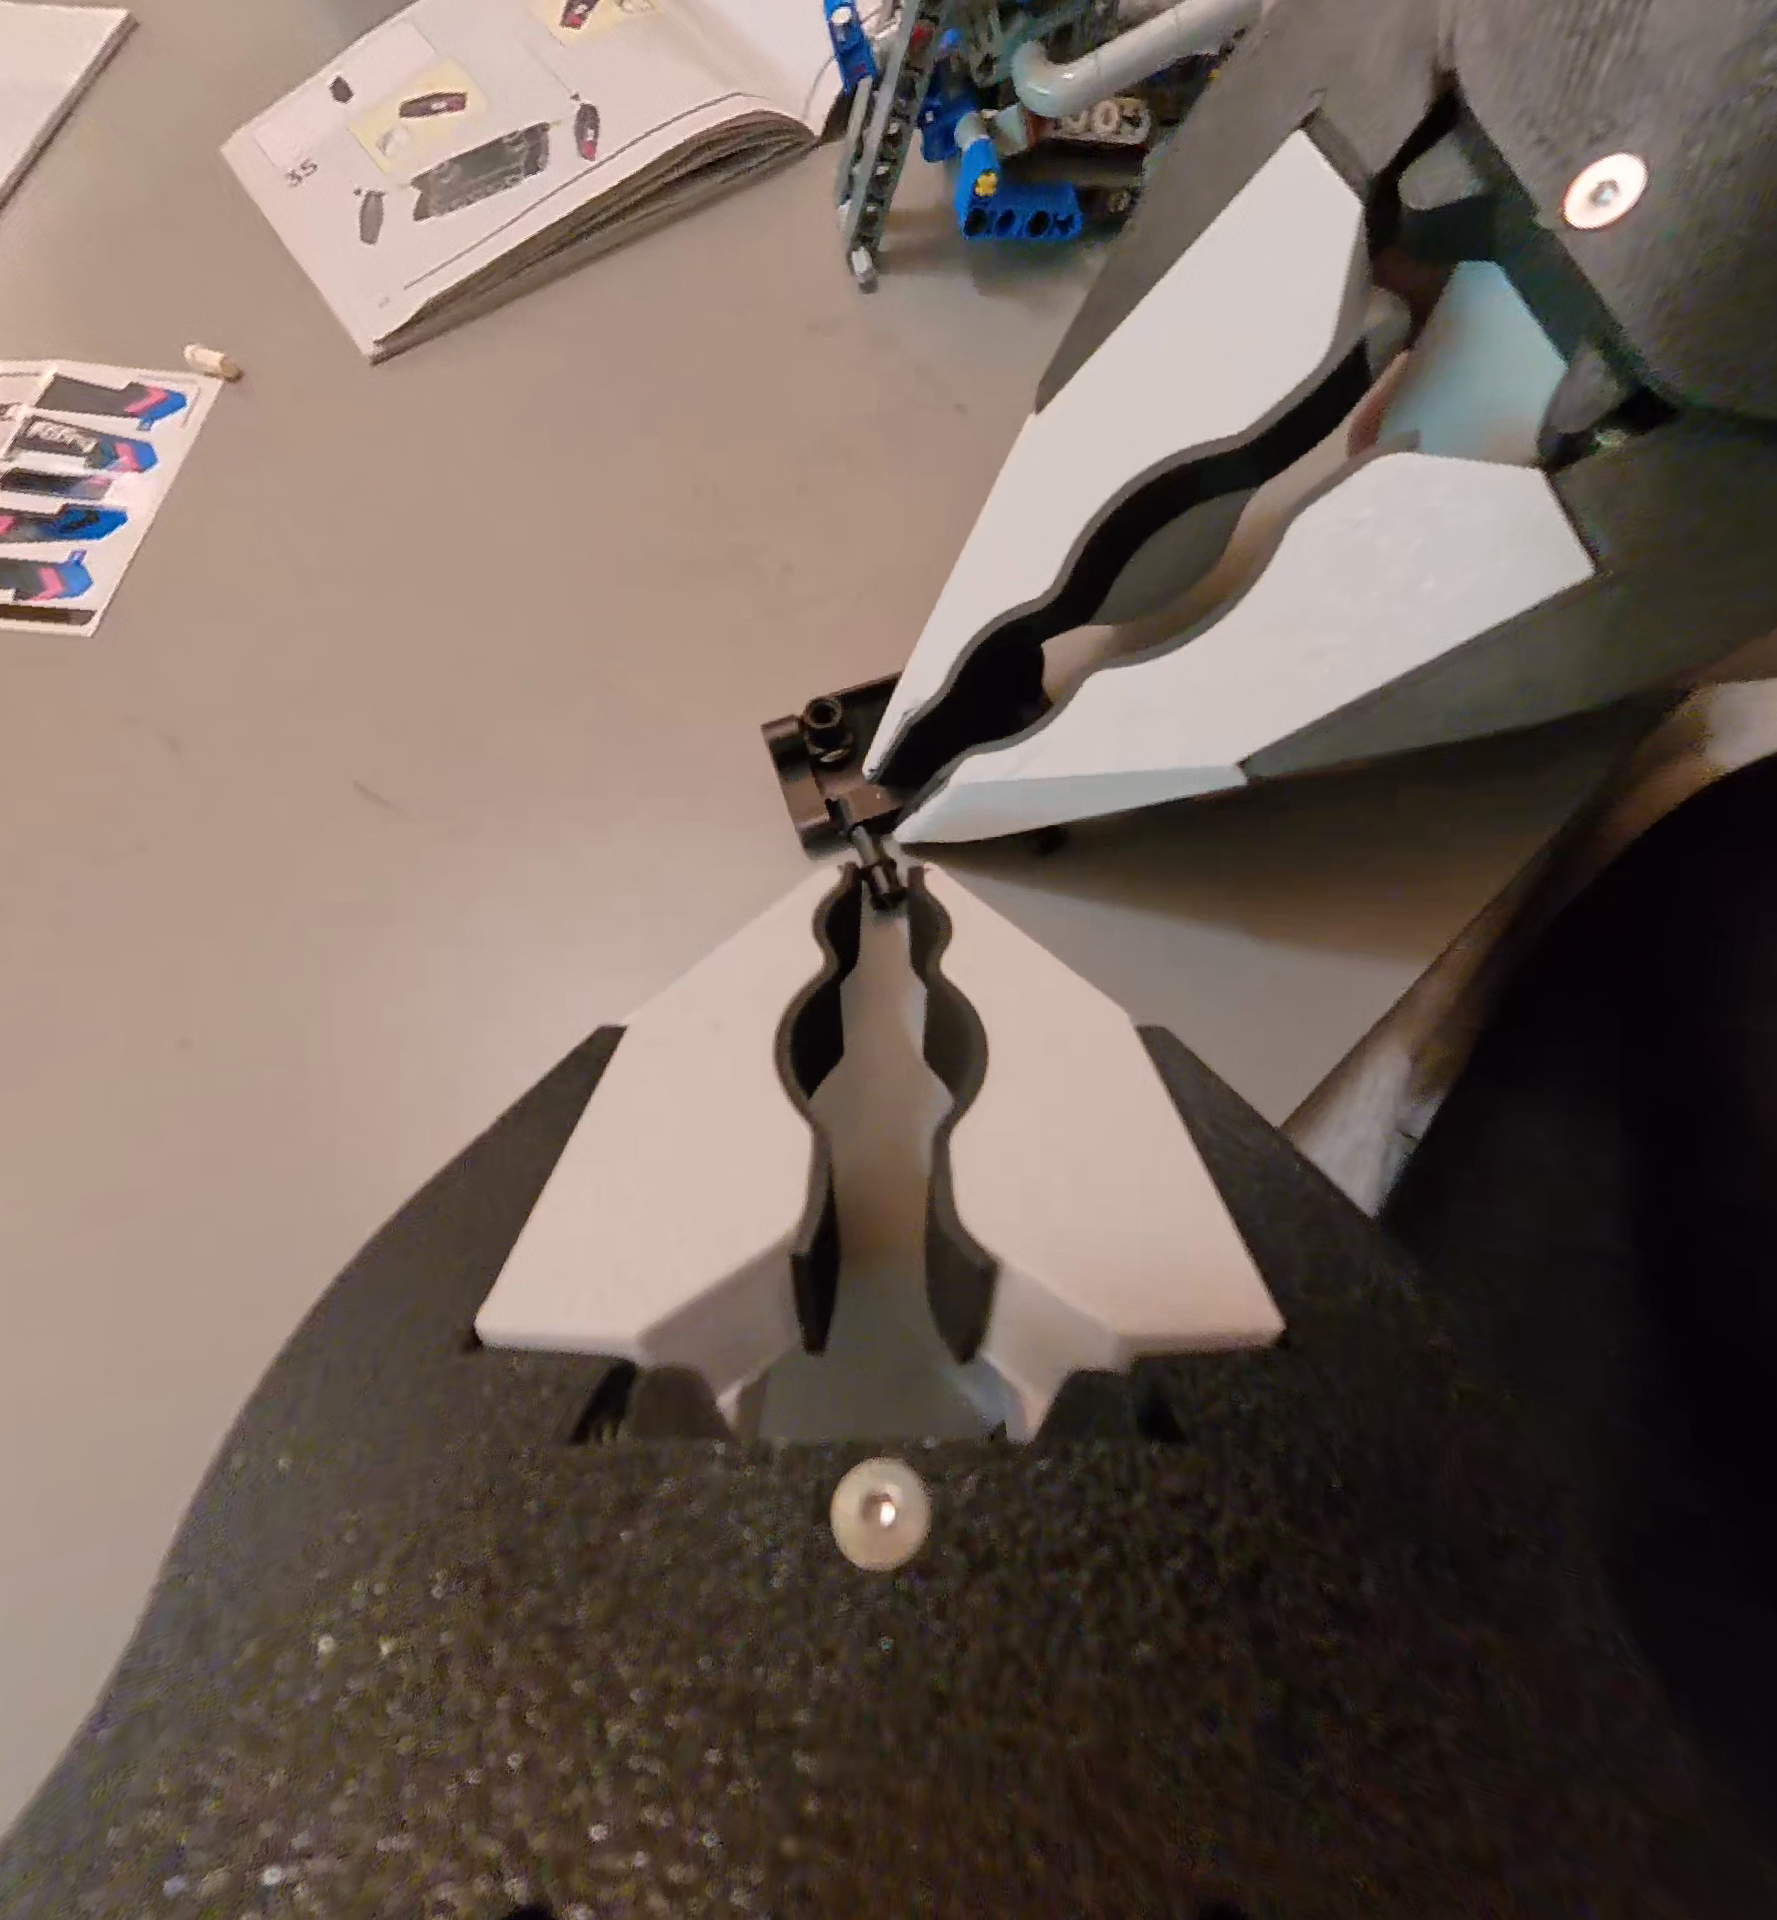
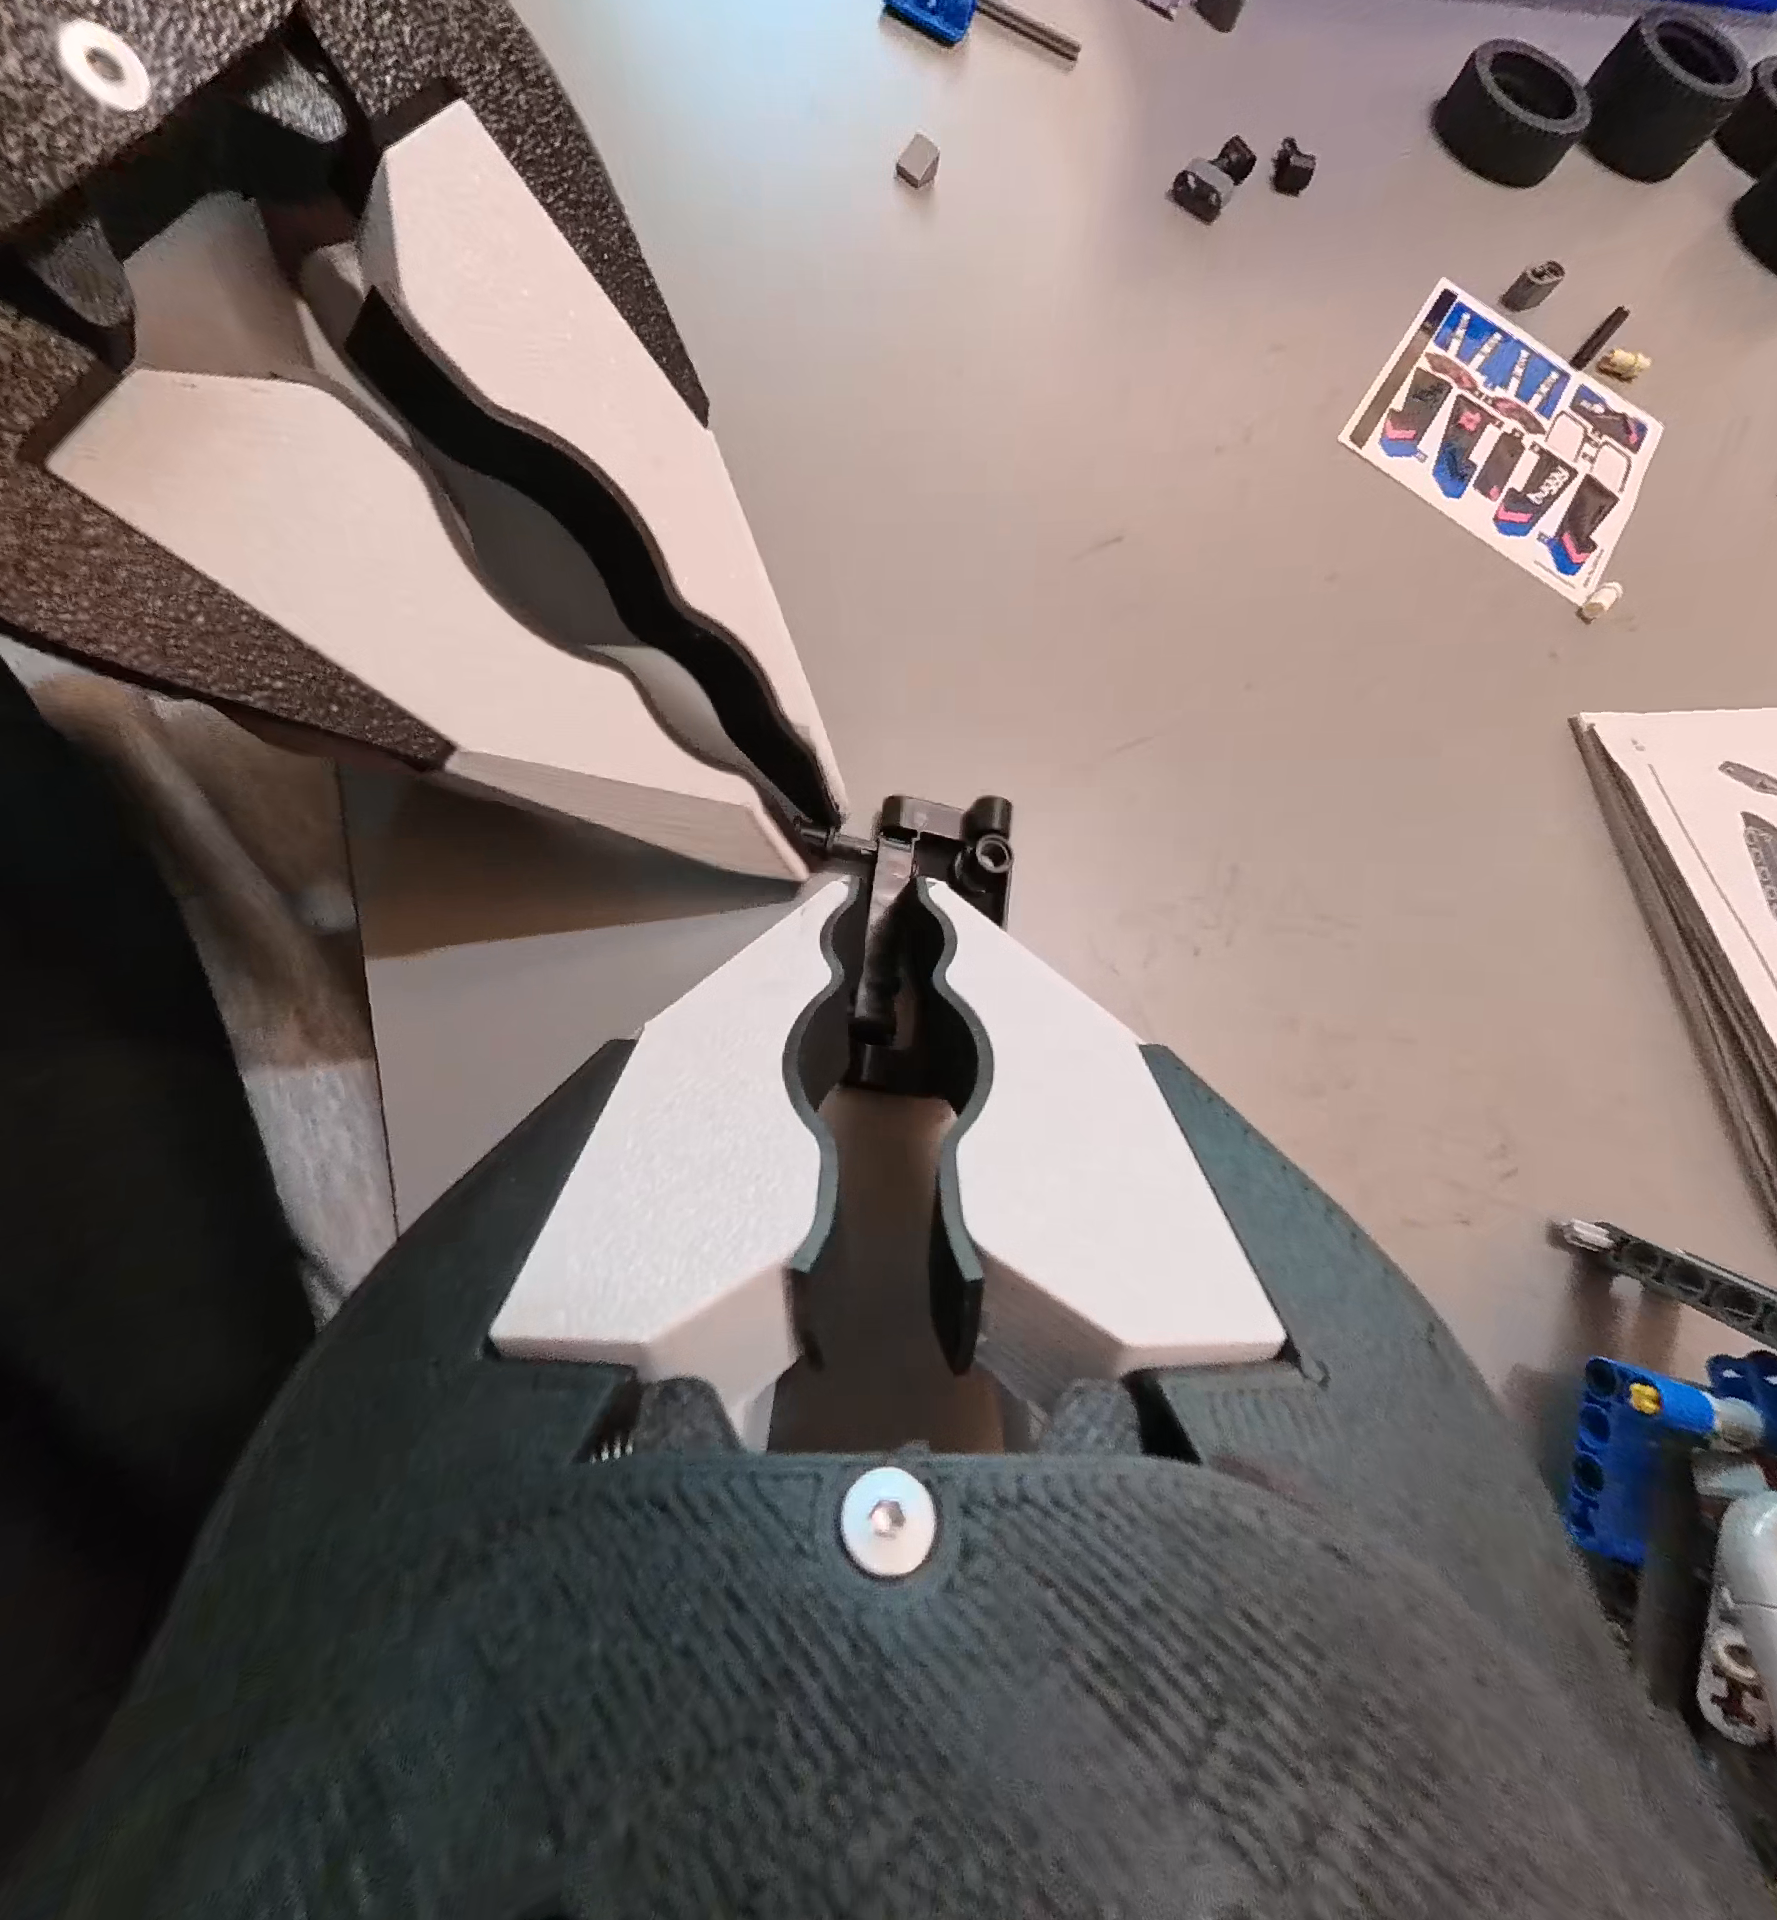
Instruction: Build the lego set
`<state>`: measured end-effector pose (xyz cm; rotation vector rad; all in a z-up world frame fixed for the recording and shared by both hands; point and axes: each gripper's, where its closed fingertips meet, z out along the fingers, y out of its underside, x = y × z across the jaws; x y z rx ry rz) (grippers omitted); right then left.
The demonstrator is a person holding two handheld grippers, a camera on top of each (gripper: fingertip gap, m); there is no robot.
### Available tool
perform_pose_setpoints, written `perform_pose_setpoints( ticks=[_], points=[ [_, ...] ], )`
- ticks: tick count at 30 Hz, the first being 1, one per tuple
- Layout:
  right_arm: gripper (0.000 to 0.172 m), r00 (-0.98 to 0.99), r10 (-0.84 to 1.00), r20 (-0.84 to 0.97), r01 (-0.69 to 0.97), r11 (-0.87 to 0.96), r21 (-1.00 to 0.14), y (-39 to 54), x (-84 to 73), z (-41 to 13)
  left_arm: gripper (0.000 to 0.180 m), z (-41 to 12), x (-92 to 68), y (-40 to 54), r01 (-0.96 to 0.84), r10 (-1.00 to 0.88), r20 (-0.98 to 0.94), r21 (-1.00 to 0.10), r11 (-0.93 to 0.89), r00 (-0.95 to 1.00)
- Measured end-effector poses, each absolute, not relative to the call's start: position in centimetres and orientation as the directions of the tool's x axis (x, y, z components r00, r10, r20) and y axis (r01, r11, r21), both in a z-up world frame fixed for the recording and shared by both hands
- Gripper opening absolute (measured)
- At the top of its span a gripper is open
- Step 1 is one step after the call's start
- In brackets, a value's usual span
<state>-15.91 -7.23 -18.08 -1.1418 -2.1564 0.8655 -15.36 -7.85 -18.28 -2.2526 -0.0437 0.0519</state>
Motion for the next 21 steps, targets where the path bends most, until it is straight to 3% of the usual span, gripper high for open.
perform_pose_setpoints(
  ticks=[4,11,18,21],
  points=[
    [0.005,-0.536,0.822,0.194,0.467,0.479,-0.743,-7.1,-15.6,-18.1,0.011,-18.3,-14.4,-8.0,-0.106,-0.120,-0.038,-0.766,-0.634,0.992],
    [0.005,-0.652,0.734,0.187,0.393,0.539,-0.745,-7.2,-15.0,-18.1,0.000,-18.5,-14.1,-8.3,-0.285,-0.307,-0.107,-0.728,-0.623,0.946],
    [0.005,-0.663,0.721,0.200,0.377,0.552,-0.744,-7.3,-15.0,-18.1,0.000,-18.5,-14.1,-8.3,-0.275,-0.318,-0.082,-0.727,-0.629,0.945],
    [0.005,-0.673,0.719,0.173,0.386,0.541,-0.748,-7.3,-15.0,-18.1,0.000,-18.5,-14.2,-8.2,-0.336,-0.302,-0.180,-0.712,-0.616,0.936]
  ],
)
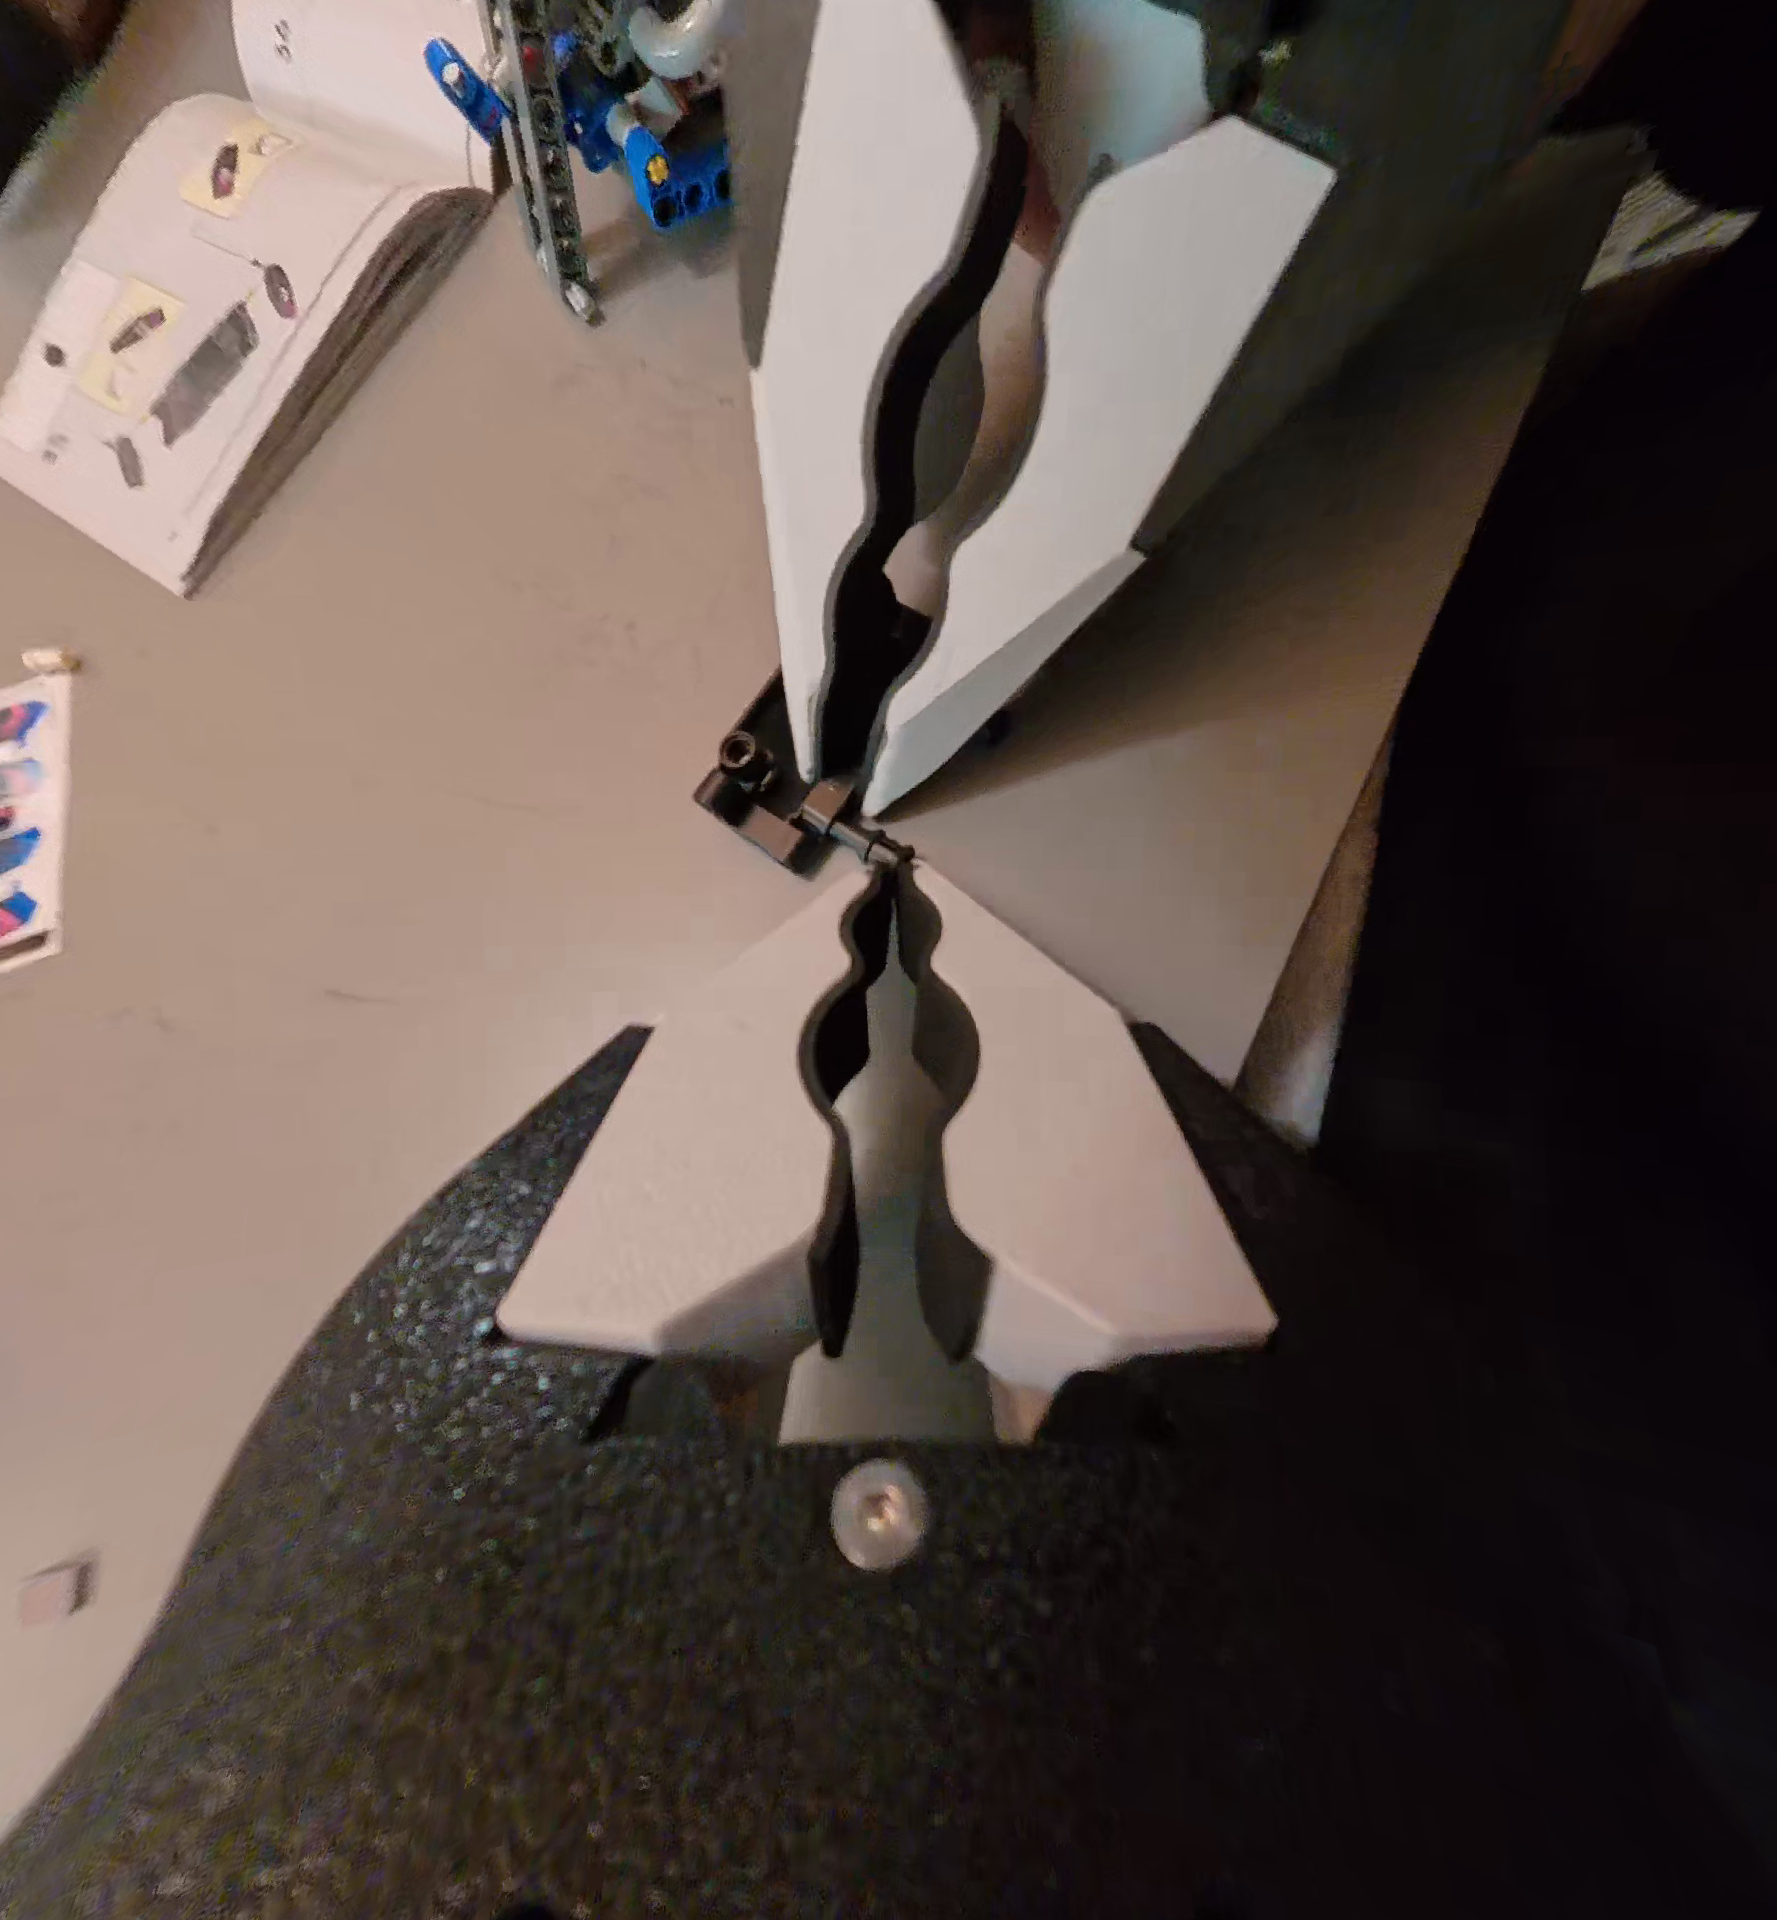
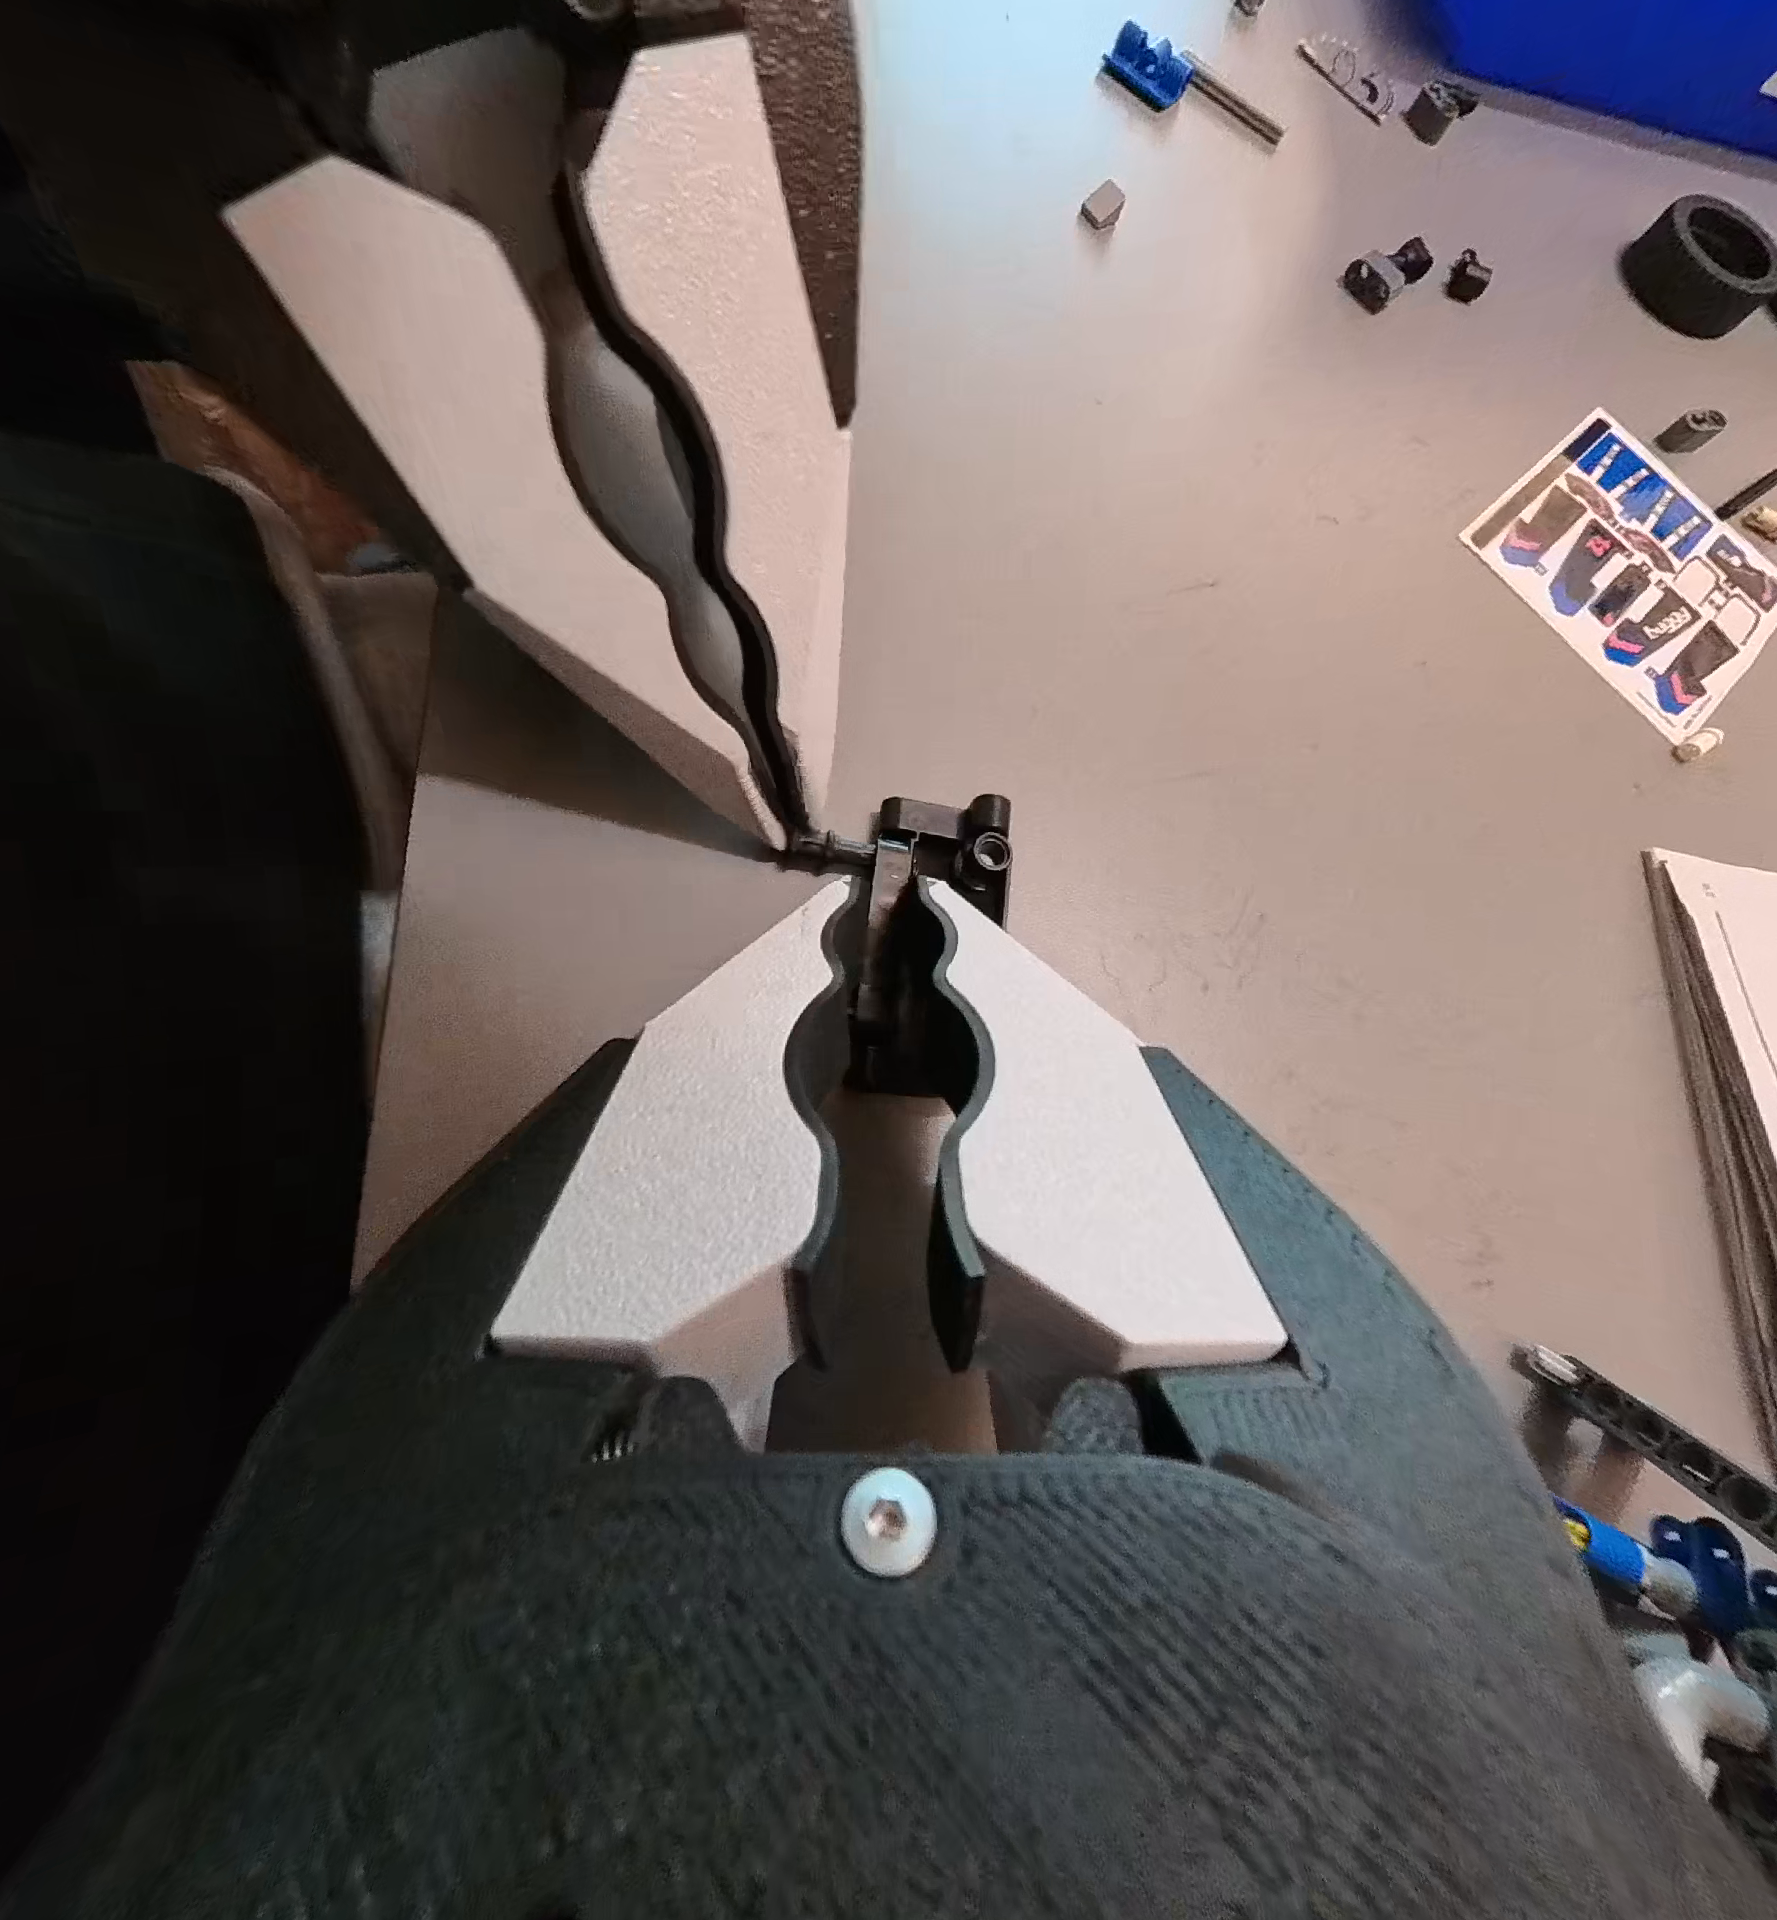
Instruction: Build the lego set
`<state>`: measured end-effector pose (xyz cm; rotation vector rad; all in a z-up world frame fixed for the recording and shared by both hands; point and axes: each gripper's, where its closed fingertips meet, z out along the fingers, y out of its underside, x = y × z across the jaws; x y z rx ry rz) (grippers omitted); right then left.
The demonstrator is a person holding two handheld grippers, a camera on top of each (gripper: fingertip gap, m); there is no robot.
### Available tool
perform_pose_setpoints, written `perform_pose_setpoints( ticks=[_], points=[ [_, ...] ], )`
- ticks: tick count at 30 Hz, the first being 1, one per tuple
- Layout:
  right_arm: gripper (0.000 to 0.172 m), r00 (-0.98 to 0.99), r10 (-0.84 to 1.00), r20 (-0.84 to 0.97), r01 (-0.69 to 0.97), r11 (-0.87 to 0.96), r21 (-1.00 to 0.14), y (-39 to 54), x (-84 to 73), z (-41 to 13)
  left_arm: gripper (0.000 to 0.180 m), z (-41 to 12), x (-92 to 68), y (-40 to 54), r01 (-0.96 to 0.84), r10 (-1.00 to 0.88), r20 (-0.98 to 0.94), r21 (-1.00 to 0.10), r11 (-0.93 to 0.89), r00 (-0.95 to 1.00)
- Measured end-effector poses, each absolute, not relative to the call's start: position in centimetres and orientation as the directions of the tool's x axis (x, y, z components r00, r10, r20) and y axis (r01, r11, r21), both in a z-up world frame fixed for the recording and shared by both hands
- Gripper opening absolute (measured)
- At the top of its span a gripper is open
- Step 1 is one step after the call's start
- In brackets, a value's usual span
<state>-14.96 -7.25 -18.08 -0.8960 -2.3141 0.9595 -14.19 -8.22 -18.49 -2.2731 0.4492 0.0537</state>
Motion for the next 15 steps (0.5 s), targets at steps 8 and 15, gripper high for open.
perform_pose_setpoints(
  ticks=[8,15],
  points=[
    [0.005,-0.671,0.733,0.109,0.426,0.502,-0.753,-7.11,-15.12,-18.15,0.000,-18.47,-14.27,-7.95,-0.370,-0.249,-0.274,-0.705,-0.605,0.929],
    [0.005,-0.666,0.741,0.082,0.443,0.482,-0.756,-7.06,-15.28,-18.20,0.000,-18.48,-14.41,-7.87,-0.386,-0.243,-0.300,-0.700,-0.601,0.923]
  ],
)
